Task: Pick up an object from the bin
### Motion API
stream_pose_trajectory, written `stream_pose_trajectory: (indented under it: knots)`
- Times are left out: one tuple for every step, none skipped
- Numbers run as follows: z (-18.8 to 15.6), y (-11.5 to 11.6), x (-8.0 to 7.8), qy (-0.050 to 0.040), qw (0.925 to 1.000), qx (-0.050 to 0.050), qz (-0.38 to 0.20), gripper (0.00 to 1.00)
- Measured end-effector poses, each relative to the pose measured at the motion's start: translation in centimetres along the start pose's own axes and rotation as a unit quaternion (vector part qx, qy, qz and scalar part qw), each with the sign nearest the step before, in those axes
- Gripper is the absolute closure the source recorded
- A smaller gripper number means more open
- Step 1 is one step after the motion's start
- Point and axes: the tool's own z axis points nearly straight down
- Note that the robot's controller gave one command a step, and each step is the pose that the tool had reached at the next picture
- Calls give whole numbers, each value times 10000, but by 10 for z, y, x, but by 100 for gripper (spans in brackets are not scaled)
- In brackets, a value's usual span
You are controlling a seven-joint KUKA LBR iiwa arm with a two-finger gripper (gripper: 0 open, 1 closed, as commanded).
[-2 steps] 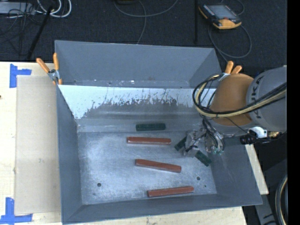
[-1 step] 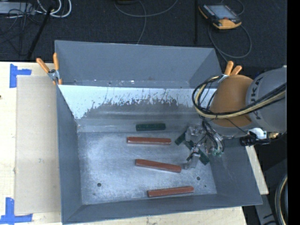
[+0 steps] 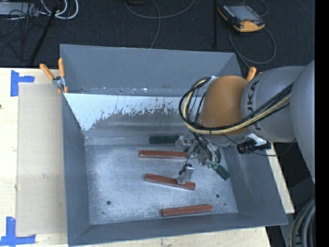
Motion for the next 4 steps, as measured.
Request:
stream_pose_trajectory:
  knots:
    - [24,-45,-45,9,9992,27,-387,0]
    - [23,-43,-44,11,9992,21,-397,100]
    - [23,-43,-44,14,9992,21,-401,0]
    - [23,13,-42,6,9981,10,-624,0]
